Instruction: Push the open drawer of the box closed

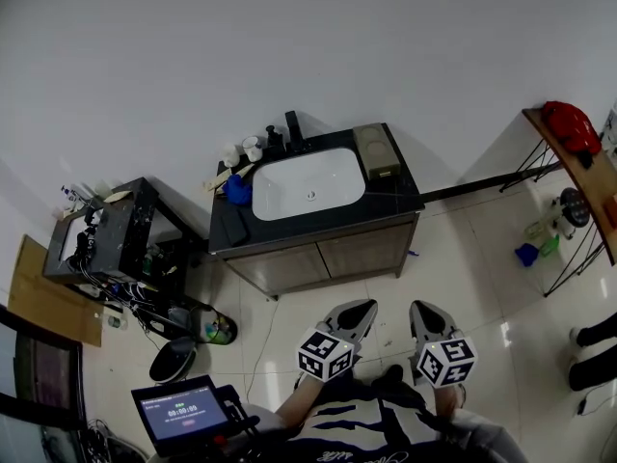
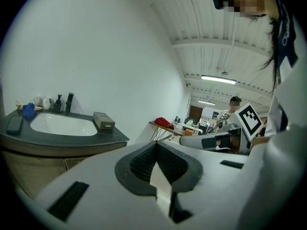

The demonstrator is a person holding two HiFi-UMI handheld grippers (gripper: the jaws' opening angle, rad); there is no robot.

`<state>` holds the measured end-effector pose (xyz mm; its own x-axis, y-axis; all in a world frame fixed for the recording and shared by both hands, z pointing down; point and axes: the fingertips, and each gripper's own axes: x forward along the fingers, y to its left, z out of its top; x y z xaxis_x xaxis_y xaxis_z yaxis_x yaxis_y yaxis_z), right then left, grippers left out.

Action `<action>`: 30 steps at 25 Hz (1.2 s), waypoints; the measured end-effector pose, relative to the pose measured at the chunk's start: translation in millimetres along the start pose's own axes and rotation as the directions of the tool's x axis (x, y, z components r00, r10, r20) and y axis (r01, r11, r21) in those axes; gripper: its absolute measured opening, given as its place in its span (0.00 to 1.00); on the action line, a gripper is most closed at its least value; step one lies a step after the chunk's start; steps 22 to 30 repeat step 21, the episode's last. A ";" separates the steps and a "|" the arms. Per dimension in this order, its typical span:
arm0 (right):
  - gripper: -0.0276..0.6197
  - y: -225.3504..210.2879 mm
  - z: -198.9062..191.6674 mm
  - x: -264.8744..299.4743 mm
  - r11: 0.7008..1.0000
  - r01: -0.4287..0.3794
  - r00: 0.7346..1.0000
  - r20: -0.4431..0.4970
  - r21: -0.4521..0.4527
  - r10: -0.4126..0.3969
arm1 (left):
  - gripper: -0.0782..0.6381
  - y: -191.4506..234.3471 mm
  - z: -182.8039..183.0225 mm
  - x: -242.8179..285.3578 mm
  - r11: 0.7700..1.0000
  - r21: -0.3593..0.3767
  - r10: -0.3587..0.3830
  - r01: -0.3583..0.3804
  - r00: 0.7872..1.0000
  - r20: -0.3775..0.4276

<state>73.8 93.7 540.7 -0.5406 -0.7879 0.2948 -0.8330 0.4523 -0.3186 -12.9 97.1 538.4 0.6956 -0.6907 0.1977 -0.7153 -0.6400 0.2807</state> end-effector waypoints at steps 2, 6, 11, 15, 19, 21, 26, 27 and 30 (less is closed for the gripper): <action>0.04 0.3 -1.8 -2.7 1.000 0.013 1.000 0.003 0.001 -0.013 | 0.11 -1.9 -0.5 -0.4 1.000 0.002 -0.016 0.016 1.000 0.001; 0.04 15.7 10.7 10.6 0.999 0.039 0.999 -0.012 0.005 -0.039 | 0.11 14.5 16.5 -7.8 0.999 -0.008 -0.046 0.046 0.999 -0.004; 0.04 21.6 7.7 9.9 0.999 0.053 0.999 -0.012 0.007 -0.053 | 0.11 17.7 14.4 -12.7 0.998 -0.008 -0.060 0.060 0.998 -0.009; 0.04 29.3 6.9 12.8 0.998 0.057 0.998 -0.015 0.004 -0.057 | 0.11 22.1 14.5 -19.5 0.998 -0.004 -0.067 0.067 0.998 -0.013; 0.04 37.4 3.3 16.8 0.998 0.058 0.998 -0.016 0.005 -0.058 | 0.11 28.8 14.3 -26.7 0.998 -0.008 -0.067 0.067 0.998 -0.010; 0.04 40.5 1.9 20.9 0.998 0.057 0.998 -0.017 0.006 -0.057 | 0.11 34.0 13.9 -29.0 0.998 -0.008 -0.065 0.065 0.998 -0.011; 0.04 40.5 1.9 20.9 0.998 0.057 0.998 -0.017 0.006 -0.057 | 0.11 34.0 13.9 -29.0 0.998 -0.008 -0.065 0.065 0.998 -0.011; 0.04 40.5 1.9 20.9 0.998 0.057 0.998 -0.017 0.006 -0.057 | 0.11 34.0 13.9 -29.0 0.998 -0.008 -0.065 0.065 0.998 -0.011; 0.04 40.5 1.9 20.9 0.998 0.057 0.998 -0.017 0.006 -0.057 | 0.11 34.0 13.9 -29.0 0.998 -0.008 -0.065 0.065 0.998 -0.011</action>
